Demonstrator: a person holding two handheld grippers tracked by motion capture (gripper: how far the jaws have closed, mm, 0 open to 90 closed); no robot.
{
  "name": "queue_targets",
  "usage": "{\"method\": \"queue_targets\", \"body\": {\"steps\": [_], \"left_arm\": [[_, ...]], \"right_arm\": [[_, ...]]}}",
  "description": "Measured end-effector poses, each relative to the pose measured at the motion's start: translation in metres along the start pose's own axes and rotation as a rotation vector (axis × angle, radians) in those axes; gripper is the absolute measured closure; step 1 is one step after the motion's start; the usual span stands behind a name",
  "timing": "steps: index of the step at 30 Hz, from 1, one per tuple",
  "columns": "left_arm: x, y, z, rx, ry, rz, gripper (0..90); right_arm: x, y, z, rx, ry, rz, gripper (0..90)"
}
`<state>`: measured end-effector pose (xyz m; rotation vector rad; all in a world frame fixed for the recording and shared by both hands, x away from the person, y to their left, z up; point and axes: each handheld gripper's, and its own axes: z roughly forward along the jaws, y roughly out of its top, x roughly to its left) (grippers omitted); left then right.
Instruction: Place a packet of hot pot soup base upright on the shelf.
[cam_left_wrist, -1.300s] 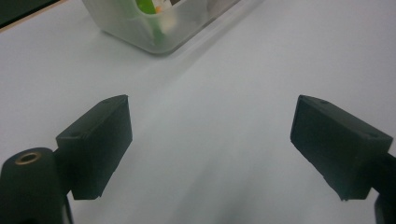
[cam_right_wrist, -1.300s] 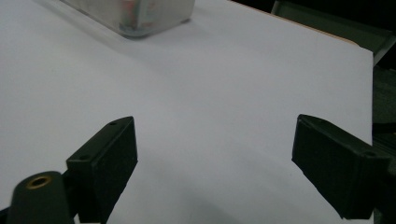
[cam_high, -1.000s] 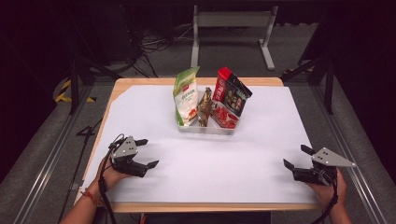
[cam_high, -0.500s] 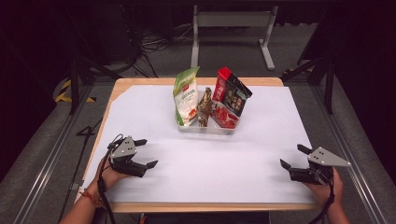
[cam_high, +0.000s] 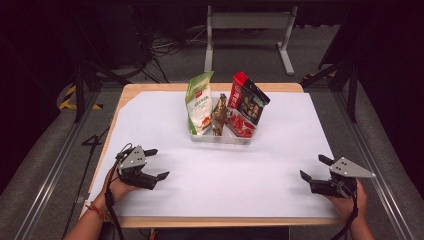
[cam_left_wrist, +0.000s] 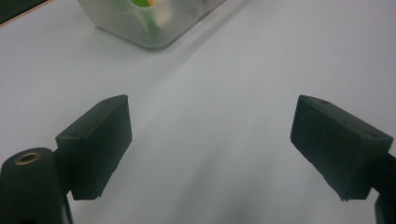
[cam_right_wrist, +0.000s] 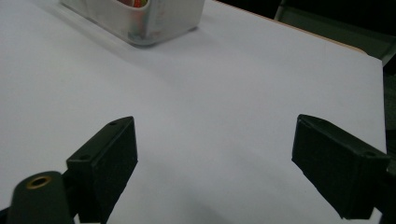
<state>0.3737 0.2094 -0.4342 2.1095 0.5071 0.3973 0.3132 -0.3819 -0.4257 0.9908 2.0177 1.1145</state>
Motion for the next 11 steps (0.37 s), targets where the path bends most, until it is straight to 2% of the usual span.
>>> {"method": "queue_targets", "body": {"steps": [7, 11], "left_arm": [[0.0015, -0.0005, 0.0029, 0.01, -0.007, 0.0, 13.2], [0.0014, 0.0002, 0.0008, -0.003, -0.002, -0.002, 13.2]], "right_arm": [[-0.0006, -0.0032, 0.0025, 0.014, 0.0, 0.013, 14.4], [-0.0001, -0.0037, 0.005, 0.023, -0.001, 0.015, 14.3]]}}
